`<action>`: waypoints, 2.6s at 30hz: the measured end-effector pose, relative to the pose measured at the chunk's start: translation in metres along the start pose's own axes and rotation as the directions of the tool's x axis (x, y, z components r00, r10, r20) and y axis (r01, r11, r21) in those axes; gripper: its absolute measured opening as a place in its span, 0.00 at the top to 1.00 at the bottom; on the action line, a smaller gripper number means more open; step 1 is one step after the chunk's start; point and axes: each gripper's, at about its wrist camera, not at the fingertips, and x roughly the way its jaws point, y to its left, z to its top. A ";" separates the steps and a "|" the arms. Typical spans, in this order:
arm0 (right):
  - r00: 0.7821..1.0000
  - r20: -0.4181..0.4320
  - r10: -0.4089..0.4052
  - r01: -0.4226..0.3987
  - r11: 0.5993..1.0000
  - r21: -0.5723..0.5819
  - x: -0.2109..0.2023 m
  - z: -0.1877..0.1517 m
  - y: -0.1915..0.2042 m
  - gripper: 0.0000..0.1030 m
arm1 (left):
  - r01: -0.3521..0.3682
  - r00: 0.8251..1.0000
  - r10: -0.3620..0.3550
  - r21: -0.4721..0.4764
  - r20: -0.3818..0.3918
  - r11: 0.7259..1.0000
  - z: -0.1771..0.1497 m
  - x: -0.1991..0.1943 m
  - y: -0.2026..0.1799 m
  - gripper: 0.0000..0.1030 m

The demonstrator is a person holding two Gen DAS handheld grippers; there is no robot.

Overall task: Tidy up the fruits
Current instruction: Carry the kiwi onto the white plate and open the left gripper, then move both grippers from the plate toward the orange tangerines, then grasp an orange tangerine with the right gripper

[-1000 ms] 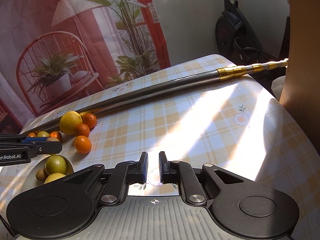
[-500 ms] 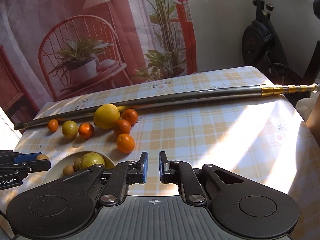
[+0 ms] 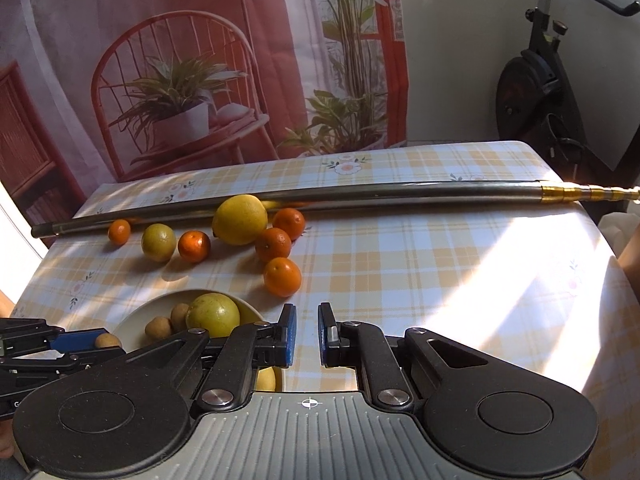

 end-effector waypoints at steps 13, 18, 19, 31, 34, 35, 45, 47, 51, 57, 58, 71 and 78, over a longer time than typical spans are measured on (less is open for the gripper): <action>1.000 -0.009 -0.002 0.002 1.000 0.023 0.002 -0.001 -0.006 0.89 | -0.047 0.999 0.047 0.014 -0.024 0.999 0.000 0.016 0.004 0.74; 1.000 -0.009 -0.002 0.002 0.999 0.038 0.003 -0.002 -0.010 0.88 | -0.065 0.997 0.066 0.031 -0.042 0.997 0.001 0.026 0.003 0.74; 1.000 -0.009 0.000 0.001 0.999 0.041 0.003 -0.002 -0.011 0.88 | -0.062 0.997 0.064 0.037 -0.045 0.997 0.001 0.027 0.003 0.74; 1.000 -0.013 0.009 -0.008 0.998 0.061 0.007 -0.004 -0.017 0.88 | -0.071 0.995 0.076 0.077 -0.066 0.995 0.004 0.041 0.001 0.74; 1.000 -0.015 0.012 -0.011 0.998 0.065 0.008 -0.004 -0.017 0.88 | -0.073 0.995 0.077 0.076 -0.058 0.994 0.005 0.042 0.001 0.73; 1.000 -0.016 0.013 -0.012 0.998 0.067 0.007 -0.004 -0.018 0.88 | -0.075 0.995 0.079 0.072 -0.057 0.995 0.005 0.042 0.000 0.73; 1.000 -0.013 0.007 -0.006 0.998 0.069 0.006 -0.003 -0.021 0.88 | -0.045 0.999 0.044 -0.026 -0.019 0.999 0.018 0.023 0.019 0.73; 1.000 -0.009 0.006 -0.005 0.998 0.064 0.005 0.000 -0.020 0.87 | -0.047 0.999 0.047 -0.044 -0.001 0.998 0.023 0.015 0.025 0.73; 1.000 -0.003 -0.002 0.002 0.999 0.043 0.007 0.006 -0.017 0.87 | -0.078 0.995 0.083 -0.097 0.047 0.992 0.037 -0.006 0.047 0.73; 1.000 -0.009 0.011 -0.010 1.000 0.027 0.012 0.009 -0.010 0.87 | -0.142 0.984 0.159 -0.184 0.082 0.973 0.040 -0.029 0.081 0.73; 1.000 -0.011 0.012 -0.012 1.000 0.027 0.013 0.009 -0.009 0.87 | -0.155 0.981 0.173 -0.195 0.082 0.969 0.041 -0.031 0.087 0.73; 0.998 -0.031 0.046 -0.045 0.998 0.032 0.047 0.030 0.002 0.83 | -0.236 0.957 0.275 -0.312 0.088 0.920 0.047 -0.049 0.143 0.73; 0.993 -0.099 0.062 -0.063 0.998 -0.011 0.083 0.038 0.014 0.76 | -0.218 0.967 0.248 -0.304 0.063 0.927 0.043 -0.032 0.139 0.73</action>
